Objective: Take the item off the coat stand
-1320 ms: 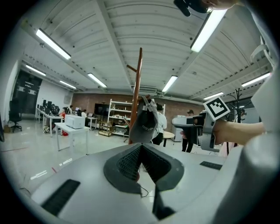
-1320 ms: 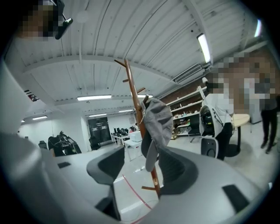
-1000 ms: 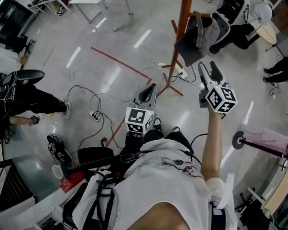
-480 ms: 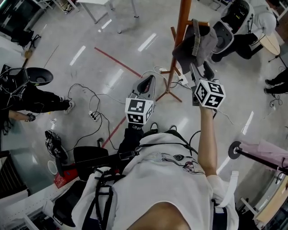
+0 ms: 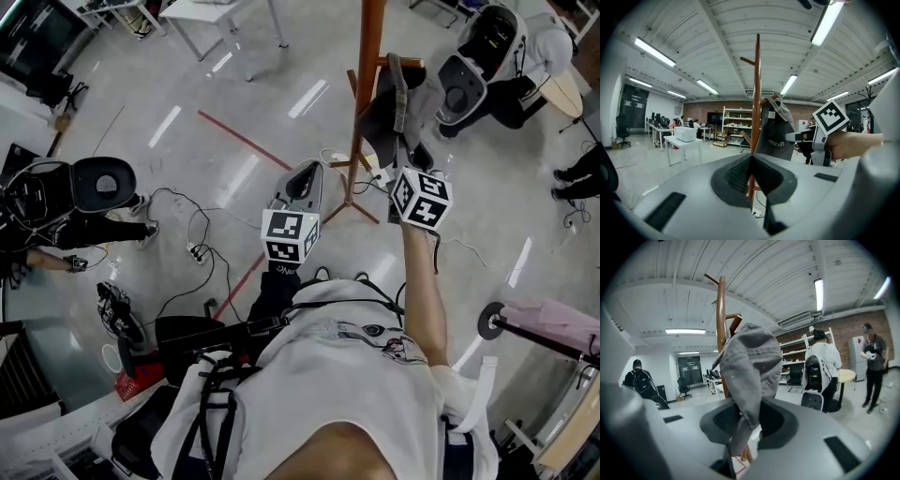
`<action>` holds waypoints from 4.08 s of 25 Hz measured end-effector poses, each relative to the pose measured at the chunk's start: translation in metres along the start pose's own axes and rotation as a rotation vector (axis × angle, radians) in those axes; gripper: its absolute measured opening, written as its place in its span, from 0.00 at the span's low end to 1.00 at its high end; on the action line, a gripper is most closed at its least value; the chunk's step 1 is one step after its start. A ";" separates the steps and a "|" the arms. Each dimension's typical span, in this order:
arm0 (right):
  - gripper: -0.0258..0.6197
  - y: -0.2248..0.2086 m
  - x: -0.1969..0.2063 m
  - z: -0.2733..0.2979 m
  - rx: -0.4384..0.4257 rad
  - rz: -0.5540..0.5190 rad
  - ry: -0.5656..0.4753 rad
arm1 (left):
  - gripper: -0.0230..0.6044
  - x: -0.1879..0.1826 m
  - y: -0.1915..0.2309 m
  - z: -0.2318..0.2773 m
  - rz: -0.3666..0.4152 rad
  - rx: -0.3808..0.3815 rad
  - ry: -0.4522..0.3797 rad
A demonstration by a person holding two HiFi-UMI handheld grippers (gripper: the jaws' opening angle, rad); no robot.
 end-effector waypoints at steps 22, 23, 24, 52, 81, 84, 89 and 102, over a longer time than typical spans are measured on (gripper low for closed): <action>0.07 -0.043 -0.098 -0.032 0.136 0.040 -0.312 | 0.04 -0.013 -0.003 0.015 0.002 -0.001 -0.021; 0.07 -0.047 -0.102 -0.032 0.144 0.040 -0.319 | 0.04 -0.014 -0.005 0.016 0.004 0.000 -0.023; 0.07 -0.051 -0.105 -0.032 0.152 0.041 -0.326 | 0.04 -0.015 -0.006 0.016 0.005 0.001 -0.026; 0.07 -0.118 -0.083 -0.110 0.272 0.050 -0.299 | 0.04 -0.031 0.000 0.031 0.021 0.003 -0.069; 0.07 -0.087 -0.033 -0.137 0.192 0.048 -0.272 | 0.04 -0.043 -0.025 0.026 0.067 0.039 -0.135; 0.07 -0.082 -0.031 -0.136 0.185 0.043 -0.267 | 0.04 -0.043 -0.026 0.026 0.067 0.045 -0.134; 0.07 -0.081 -0.031 -0.134 0.172 0.034 -0.264 | 0.04 -0.043 -0.027 0.027 0.066 0.037 -0.134; 0.07 -0.079 -0.031 -0.132 0.155 0.030 -0.260 | 0.04 -0.043 -0.029 0.027 0.061 0.030 -0.139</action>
Point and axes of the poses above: the fingertips, and each gripper's own axes: z forward along the fingers, y to its left, x out of its underside, the point moved 3 cm from there along -z, backward along the fingers, and after that the axes turned 9 degrees about z, right-handed, at the moved point
